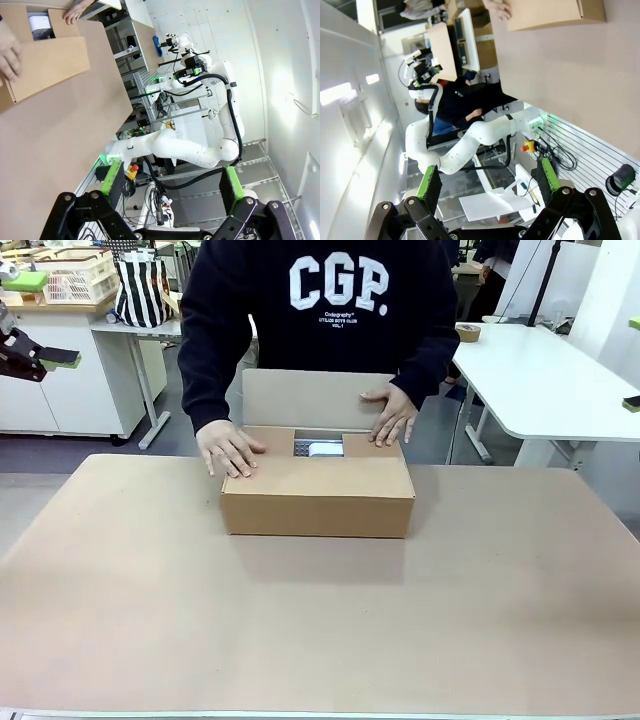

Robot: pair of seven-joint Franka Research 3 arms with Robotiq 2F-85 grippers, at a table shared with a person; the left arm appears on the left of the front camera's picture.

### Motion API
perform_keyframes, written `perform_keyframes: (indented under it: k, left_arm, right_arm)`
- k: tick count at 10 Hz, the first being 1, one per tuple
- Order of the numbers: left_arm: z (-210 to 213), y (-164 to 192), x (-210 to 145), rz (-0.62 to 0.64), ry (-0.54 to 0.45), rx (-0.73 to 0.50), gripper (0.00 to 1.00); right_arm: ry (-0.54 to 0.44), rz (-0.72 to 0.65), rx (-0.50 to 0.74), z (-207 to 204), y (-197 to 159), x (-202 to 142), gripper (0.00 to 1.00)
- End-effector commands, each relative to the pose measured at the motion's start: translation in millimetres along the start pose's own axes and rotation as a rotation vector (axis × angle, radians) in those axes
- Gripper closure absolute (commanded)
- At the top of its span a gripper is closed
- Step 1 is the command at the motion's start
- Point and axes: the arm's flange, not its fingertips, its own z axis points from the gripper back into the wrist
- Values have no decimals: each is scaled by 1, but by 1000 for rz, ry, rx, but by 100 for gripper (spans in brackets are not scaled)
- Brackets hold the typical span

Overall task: Pack the gift set into the box.
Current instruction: Press and hold the closed box until the human finishes sealing it.

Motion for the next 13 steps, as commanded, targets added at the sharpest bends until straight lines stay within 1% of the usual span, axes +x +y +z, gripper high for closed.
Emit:
perform_keyframes:
  k: [1, 13]
  left_arm:
    - [2, -4, -2, 14, 13, 6, 0]
    - [2, -4, -2, 14, 13, 6, 0]
  right_arm:
    - [2, 27, 20, 0, 2, 0, 0]
    - [2, 27, 20, 0, 2, 0, 0]
